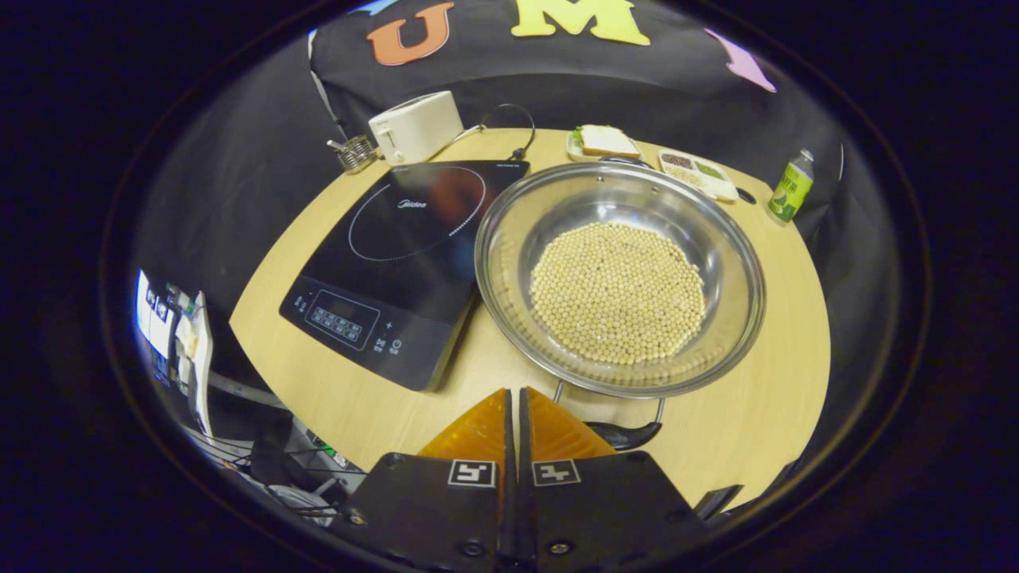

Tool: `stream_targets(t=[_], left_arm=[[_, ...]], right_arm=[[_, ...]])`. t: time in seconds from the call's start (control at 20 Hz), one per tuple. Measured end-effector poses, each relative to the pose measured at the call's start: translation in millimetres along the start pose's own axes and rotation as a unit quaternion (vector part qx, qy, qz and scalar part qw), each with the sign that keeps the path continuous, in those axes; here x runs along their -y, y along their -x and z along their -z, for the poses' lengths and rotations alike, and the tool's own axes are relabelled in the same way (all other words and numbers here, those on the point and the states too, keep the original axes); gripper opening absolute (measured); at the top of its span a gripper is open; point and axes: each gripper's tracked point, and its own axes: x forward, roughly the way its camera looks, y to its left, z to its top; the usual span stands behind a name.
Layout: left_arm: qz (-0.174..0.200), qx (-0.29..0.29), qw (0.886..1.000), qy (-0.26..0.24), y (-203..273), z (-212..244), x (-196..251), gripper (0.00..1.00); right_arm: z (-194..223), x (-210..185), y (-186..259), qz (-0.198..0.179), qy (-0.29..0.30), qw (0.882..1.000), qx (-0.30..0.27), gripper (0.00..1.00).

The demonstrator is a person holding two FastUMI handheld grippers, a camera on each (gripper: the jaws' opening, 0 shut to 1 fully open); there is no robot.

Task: First push the handle of the pot to place it horizontally, then grasp the pot with both hands and set it on the induction cooktop.

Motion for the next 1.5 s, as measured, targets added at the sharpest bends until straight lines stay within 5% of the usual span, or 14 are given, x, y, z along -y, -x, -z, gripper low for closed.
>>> stream_targets(t=[0.45,1.5], left_arm=[[0.007,-0.012,1.000,0.007,-5,7,6,0.96],[0.026,-0.014,0.999,0.020,-20,8,39,0.96]], right_arm=[[8,12,0,-0.009,-0.024,1.000,-0.008,0.04],[20,105,13,0.056,-0.076,0.995,-0.015,0.00]])
